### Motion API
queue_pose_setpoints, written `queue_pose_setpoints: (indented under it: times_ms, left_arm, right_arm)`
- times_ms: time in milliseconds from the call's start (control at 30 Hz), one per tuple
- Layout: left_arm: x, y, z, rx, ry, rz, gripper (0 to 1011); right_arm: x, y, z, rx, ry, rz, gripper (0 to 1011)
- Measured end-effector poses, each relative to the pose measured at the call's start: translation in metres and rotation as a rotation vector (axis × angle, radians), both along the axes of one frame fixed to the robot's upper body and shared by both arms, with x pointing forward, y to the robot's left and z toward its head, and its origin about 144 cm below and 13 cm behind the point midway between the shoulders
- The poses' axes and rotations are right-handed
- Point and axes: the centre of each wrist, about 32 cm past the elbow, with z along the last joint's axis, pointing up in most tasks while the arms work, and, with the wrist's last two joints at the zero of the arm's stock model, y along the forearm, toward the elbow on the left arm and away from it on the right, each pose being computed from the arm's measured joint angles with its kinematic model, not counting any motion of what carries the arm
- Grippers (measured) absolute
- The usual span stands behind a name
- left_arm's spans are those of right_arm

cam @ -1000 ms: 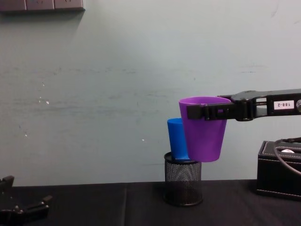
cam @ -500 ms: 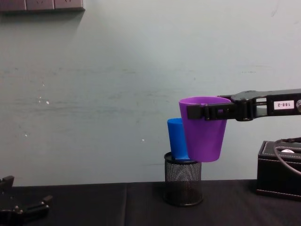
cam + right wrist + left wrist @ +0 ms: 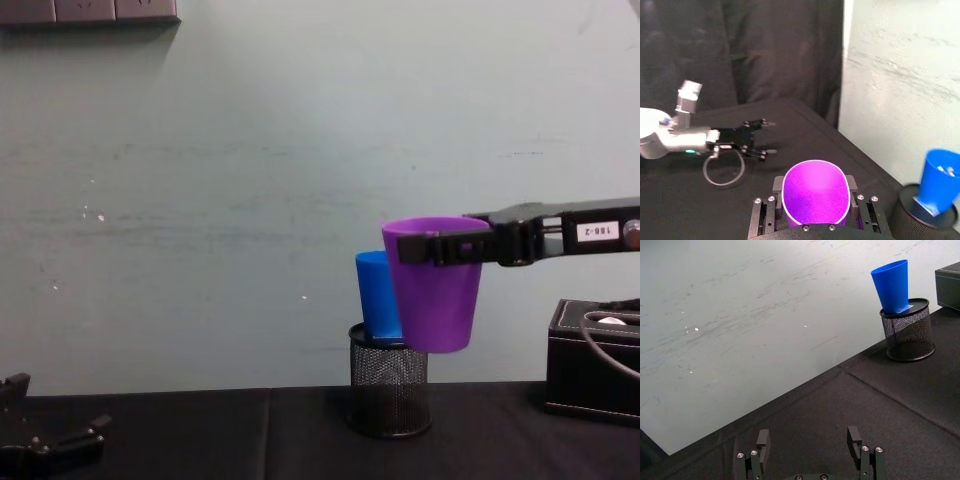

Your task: Pick up one cup with a gripper and tap it against the other cup.

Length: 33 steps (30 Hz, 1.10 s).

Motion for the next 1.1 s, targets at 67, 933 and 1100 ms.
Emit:
queue_pose_setpoints:
  times_ms: [67, 933, 1100]
  left_arm:
    - [0.000, 0.000, 0.000, 0.000, 0.000, 0.000, 1011]
    - [0.000, 0.000, 0.000, 0.000, 0.000, 0.000, 1011]
    - [0.000, 0.000, 0.000, 0.000, 0.000, 0.000, 1012]
  right_arm:
    - [0.001, 0.000, -0.001, -0.005, 0.008, -0.020, 723]
    - [0.030, 0.035, -0.016, 0.006, -0.007, -0.361, 723]
    - [0.038, 0.041, -0.017, 0.016, -0.017, -0.384, 723]
